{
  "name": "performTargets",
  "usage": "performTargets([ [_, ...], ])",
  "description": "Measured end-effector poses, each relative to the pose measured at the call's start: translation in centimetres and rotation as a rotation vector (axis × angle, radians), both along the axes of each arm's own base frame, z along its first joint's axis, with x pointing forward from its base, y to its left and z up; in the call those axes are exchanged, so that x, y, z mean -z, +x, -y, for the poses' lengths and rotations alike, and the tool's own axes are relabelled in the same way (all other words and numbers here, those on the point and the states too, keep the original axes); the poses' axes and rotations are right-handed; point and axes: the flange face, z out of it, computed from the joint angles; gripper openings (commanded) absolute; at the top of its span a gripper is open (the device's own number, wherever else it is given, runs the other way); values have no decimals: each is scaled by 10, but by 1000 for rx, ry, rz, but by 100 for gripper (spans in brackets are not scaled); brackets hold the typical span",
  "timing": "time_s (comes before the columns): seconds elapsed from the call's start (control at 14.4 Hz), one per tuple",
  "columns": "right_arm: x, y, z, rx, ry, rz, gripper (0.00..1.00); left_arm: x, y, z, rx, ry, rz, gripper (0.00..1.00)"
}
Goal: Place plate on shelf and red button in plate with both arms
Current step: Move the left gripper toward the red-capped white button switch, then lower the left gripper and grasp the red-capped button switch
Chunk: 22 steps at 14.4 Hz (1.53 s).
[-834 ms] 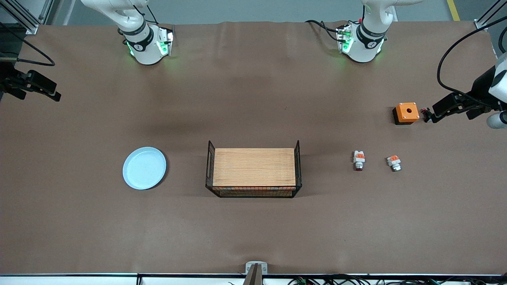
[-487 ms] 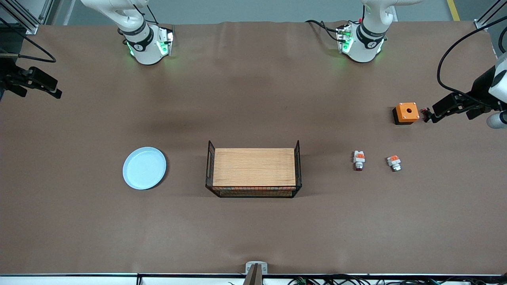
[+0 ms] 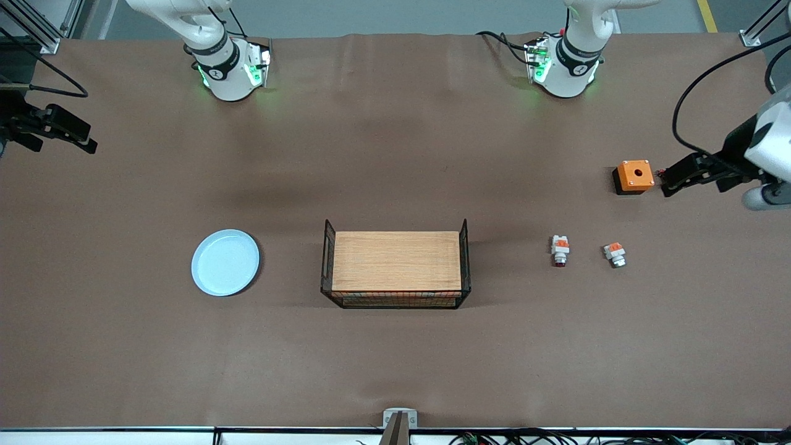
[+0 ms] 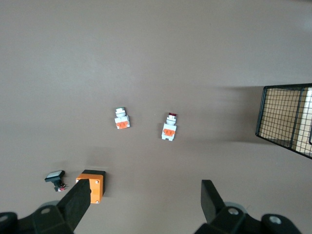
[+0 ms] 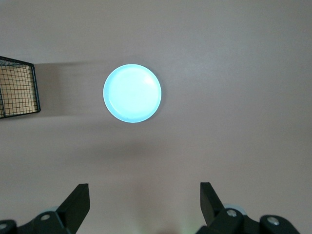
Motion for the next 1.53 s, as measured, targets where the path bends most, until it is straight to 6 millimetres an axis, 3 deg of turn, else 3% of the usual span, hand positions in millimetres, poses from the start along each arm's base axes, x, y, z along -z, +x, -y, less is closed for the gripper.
performTargets([
  [0.49,1,-1,0,0,0,-13,100,134,41,41,-31,-17,-95,100],
  [0.83,2,-2,0,0,2,-23,100,212,25,58,-19,-17,-73,100],
  [1.04,3,-3,0,0,2,-28,100,265,4,66,0,-23,-30,100],
  [1.53,3,-3,-2,15,9,-30,100,348,-30,58,87,-9,53,100],
])
